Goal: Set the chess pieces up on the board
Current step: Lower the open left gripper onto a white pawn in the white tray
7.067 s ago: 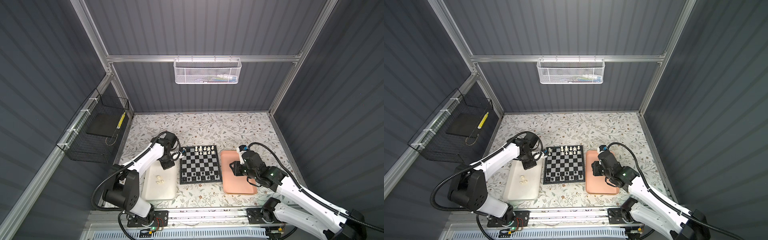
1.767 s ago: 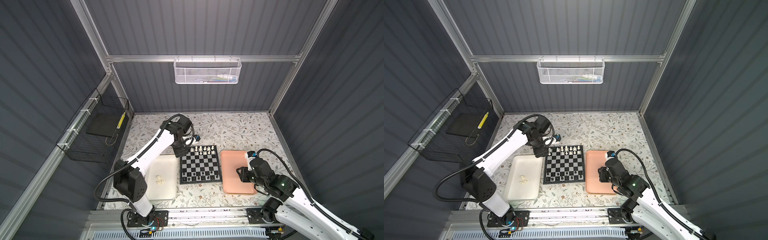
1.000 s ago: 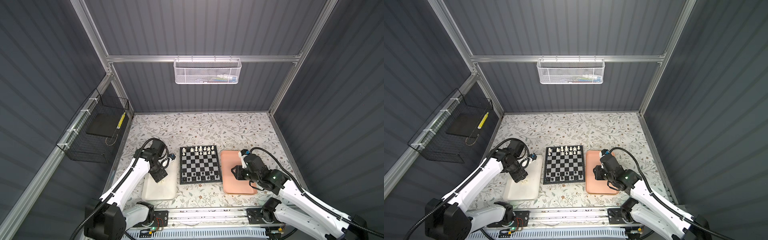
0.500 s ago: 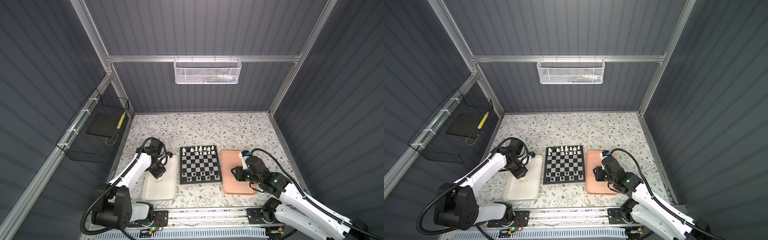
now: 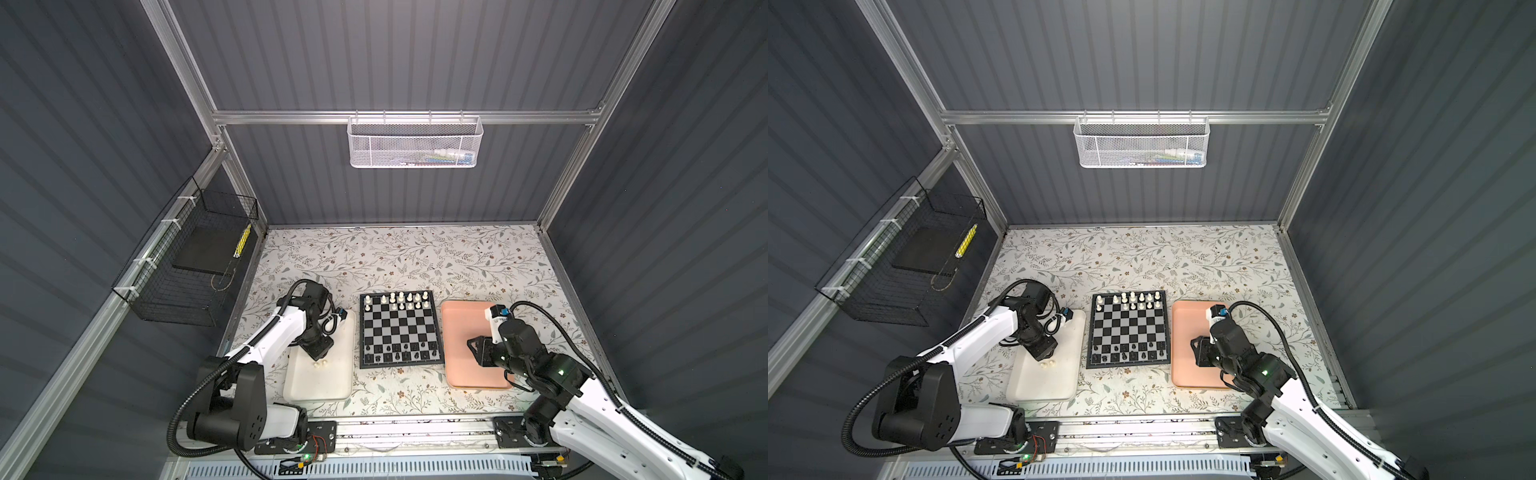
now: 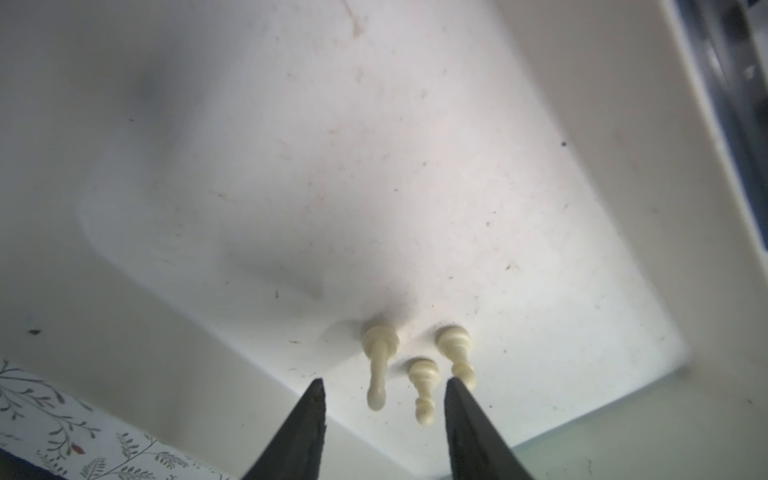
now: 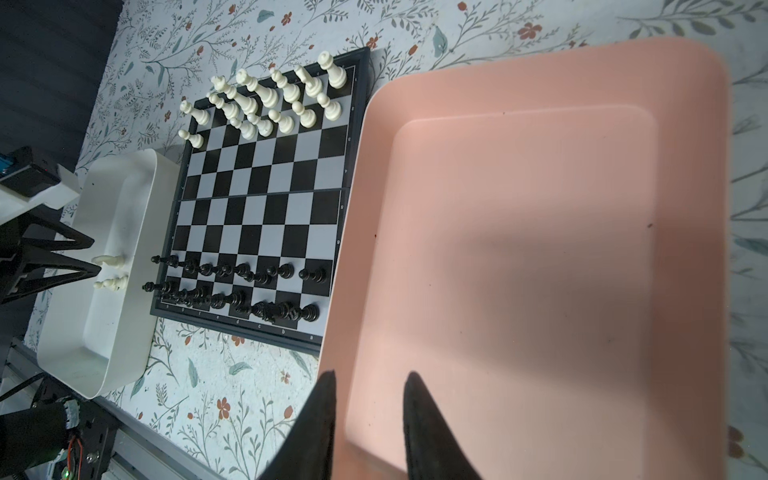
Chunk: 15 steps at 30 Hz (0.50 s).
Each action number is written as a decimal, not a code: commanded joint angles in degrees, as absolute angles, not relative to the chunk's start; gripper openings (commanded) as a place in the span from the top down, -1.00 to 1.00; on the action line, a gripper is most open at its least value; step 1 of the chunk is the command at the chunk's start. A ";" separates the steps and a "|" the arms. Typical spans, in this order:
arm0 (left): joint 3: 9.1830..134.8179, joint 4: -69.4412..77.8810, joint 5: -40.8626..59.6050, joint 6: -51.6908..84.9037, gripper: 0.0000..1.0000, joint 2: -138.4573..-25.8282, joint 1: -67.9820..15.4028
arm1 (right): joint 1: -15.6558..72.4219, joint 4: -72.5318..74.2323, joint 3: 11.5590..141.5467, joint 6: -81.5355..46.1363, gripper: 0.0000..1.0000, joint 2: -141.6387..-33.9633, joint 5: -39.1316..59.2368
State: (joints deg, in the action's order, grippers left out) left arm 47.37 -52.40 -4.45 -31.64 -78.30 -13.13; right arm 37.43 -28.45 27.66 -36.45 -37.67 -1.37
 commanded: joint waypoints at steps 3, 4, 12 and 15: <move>46.42 -51.80 -3.26 -30.54 0.08 -78.88 -12.74 | 37.29 -28.71 27.79 -36.11 0.38 -38.06 -1.99; 46.45 -51.83 -3.09 -30.42 0.09 -79.05 -12.77 | 37.33 -28.55 27.64 -36.05 0.38 -38.24 -1.88; 46.22 -51.47 -3.50 -30.06 0.18 -79.76 -12.73 | 37.27 -27.66 27.07 -36.15 0.38 -38.84 -1.75; 46.29 -51.48 -3.70 -30.06 0.18 -79.80 -12.66 | 37.27 -27.40 27.06 -36.12 0.38 -39.19 -1.69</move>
